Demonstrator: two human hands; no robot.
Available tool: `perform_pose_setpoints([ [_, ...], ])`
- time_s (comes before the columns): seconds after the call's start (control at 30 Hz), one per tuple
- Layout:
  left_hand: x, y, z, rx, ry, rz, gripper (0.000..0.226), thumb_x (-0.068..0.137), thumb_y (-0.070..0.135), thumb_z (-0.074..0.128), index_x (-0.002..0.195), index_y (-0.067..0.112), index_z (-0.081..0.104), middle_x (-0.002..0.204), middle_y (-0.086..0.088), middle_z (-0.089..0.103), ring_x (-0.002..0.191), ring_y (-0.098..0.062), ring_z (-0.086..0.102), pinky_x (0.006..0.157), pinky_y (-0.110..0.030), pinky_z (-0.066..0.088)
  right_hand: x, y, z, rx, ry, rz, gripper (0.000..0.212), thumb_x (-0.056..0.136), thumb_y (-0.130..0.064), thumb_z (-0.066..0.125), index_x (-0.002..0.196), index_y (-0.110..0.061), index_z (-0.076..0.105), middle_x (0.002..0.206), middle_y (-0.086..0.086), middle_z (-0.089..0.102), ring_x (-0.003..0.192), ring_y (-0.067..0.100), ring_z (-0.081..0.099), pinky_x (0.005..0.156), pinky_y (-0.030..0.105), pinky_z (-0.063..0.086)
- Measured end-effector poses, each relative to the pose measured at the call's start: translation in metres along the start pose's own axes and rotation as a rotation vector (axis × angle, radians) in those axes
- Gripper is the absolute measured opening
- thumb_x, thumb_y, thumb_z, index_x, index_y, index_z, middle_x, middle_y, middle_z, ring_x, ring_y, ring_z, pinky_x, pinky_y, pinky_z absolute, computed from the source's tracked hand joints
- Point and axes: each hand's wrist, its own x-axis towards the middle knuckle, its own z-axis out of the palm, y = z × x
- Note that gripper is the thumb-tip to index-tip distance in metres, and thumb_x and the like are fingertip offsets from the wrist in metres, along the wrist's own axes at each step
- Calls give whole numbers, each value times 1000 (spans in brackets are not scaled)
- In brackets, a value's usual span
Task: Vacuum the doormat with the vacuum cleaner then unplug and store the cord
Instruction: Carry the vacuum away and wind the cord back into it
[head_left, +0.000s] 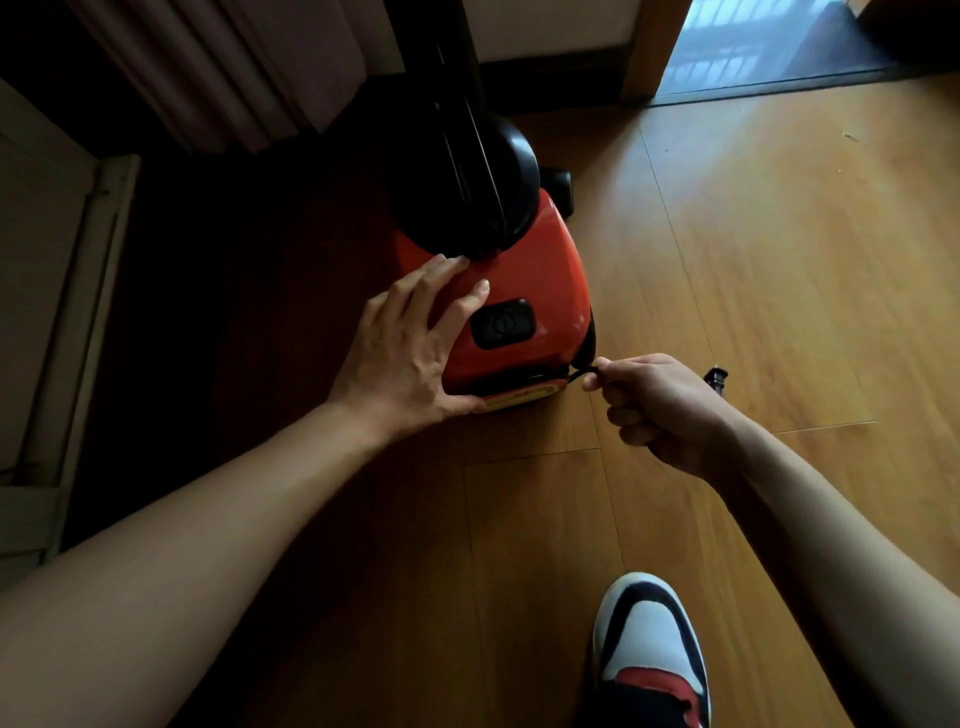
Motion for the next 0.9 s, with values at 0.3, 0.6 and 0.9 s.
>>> perform_pose_setpoints([
  [0.3,1,-1,0,26,22,3,114,55,71,76,148,24,30,155,-8,25,142,-27,25,104,-49,39,-34,-5,83,-415,134,-281,28,109,-28,41,99,-14,64,70,-6,52,58,9,46,56,32,36],
  [0.6,3,-21,-9,-59,23,89,75,86,62,46,151,26,35,156,-3,26,140,-23,27,104,-44,38,-3,36,149,-381,161,-435,24,110,-31,39,123,-19,56,96,-13,60,81,5,59,86,37,52],
  [0.9,-1,-8,0,28,1,35,112,60,49,87,151,24,26,158,-8,21,146,-27,21,108,-46,35,36,64,150,-97,4,-252,53,108,-37,44,64,-12,54,52,-2,49,40,7,42,43,24,31],
])
